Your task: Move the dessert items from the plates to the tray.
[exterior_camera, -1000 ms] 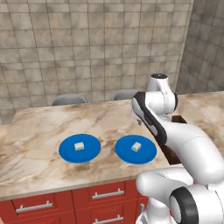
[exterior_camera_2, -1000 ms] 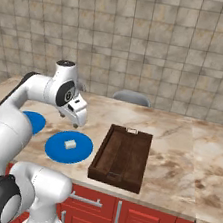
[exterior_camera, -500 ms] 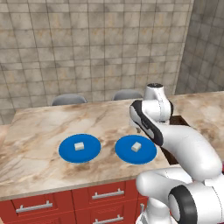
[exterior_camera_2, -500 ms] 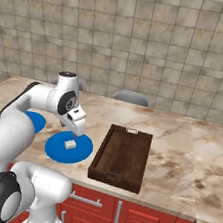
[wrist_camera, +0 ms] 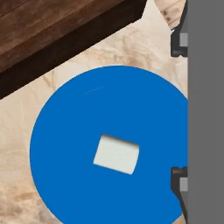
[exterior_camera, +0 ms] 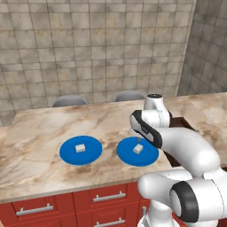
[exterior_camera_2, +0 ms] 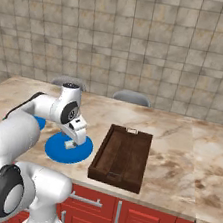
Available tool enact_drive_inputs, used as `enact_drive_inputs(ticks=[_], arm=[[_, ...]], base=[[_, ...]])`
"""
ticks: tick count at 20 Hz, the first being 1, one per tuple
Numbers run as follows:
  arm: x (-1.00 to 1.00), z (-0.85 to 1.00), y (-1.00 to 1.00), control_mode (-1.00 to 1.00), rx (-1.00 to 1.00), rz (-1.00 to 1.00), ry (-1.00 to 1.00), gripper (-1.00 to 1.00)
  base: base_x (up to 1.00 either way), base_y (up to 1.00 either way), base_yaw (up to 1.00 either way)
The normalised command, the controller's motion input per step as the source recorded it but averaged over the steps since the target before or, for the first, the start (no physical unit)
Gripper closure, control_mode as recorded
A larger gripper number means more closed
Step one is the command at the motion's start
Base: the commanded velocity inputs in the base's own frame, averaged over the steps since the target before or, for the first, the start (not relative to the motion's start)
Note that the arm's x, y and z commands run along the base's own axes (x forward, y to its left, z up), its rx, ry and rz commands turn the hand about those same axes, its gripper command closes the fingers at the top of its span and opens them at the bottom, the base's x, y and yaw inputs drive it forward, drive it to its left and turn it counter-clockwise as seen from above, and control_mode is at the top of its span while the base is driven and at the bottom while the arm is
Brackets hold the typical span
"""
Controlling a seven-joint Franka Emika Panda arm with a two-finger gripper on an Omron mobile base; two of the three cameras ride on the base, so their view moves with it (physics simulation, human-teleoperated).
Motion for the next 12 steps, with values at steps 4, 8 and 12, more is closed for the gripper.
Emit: enact_drive_inputs(ticks=[4,8,12], arm=[[0.21,-0.29,0.00,-1.00,0.00,0.00,0.01,-1.00],[0.09,-0.16,0.01,-1.00,0.00,-0.01,0.01,-1.00],[0.00,-0.06,0.02,-1.00,0.00,0.00,0.01,-1.00]], base=[[0.00,0.00,0.00],[0.00,0.00,0.00],[0.00,0.00,0.00]])
